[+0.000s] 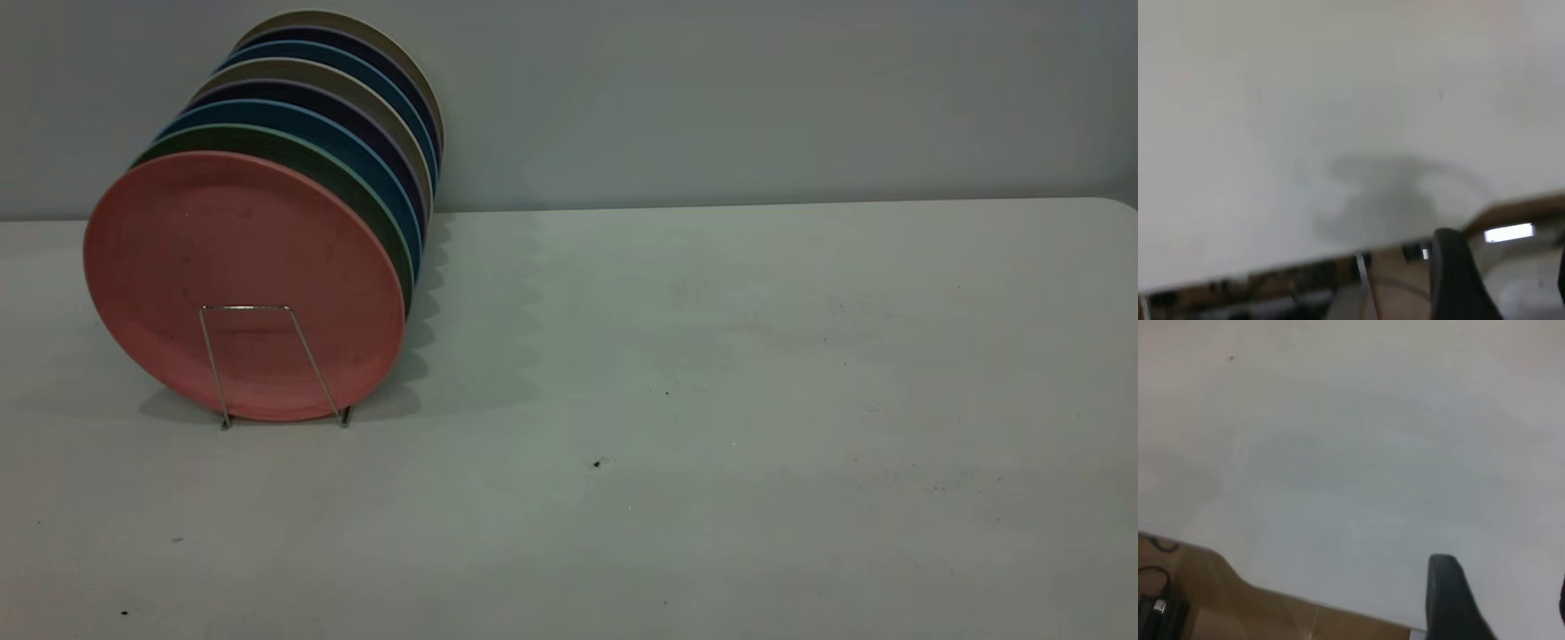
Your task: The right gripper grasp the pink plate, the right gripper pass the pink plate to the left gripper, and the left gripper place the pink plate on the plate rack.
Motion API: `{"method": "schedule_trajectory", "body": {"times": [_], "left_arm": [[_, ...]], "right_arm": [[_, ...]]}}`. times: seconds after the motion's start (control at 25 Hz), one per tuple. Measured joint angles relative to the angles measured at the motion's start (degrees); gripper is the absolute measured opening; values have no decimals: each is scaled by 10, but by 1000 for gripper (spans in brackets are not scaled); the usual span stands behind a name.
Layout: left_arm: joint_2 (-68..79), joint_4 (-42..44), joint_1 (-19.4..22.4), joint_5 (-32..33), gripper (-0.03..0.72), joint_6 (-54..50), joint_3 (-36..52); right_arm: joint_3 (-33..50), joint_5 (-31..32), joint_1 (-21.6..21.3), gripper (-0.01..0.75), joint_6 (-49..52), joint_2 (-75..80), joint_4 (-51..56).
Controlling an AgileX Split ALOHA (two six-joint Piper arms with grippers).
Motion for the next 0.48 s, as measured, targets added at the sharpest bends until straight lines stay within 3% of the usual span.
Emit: {"method": "schedule_trajectory", "body": {"times": [0.28, 0.48], "left_arm": [[-104, -11, 0, -4, 504, -1, 172], [-186, -43, 0, -13, 510, -16, 183]], "right_arm": [[0, 0, 0, 401, 0, 0, 0], [0, 0, 0, 401, 0, 0, 0]]}}
